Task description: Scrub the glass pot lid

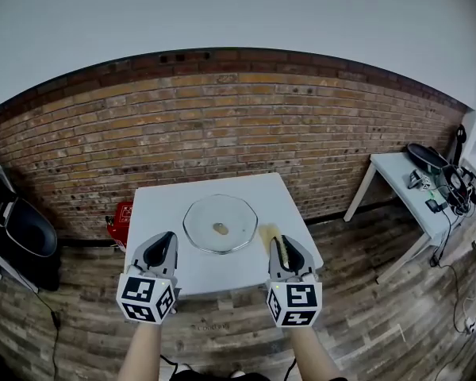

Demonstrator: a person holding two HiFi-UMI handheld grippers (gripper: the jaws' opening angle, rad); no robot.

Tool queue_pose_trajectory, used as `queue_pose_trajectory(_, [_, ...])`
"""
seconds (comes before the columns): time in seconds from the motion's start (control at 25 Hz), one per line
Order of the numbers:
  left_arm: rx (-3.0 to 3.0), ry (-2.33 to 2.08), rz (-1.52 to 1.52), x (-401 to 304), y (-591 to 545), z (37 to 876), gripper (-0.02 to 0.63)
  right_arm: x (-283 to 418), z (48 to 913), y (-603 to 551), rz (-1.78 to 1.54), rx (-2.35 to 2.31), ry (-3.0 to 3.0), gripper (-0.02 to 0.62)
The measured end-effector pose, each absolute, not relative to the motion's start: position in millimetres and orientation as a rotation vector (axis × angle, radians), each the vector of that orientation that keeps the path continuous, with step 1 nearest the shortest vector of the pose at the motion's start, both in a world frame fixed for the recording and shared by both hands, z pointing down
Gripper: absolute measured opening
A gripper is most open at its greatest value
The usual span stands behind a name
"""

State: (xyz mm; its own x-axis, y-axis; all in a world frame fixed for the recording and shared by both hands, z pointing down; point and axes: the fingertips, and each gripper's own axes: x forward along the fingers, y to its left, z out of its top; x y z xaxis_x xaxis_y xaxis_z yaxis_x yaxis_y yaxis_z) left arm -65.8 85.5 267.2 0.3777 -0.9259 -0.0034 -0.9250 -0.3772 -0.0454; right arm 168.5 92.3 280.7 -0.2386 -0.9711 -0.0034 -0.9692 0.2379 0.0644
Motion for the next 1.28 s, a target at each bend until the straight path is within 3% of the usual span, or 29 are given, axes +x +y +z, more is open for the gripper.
queue_pose_trajectory(1.28, [-2.718, 1.668, -0.072, -117, -130, 318, 0.012, 118, 301, -104, -0.065, 1.973, -2.330, 0.058])
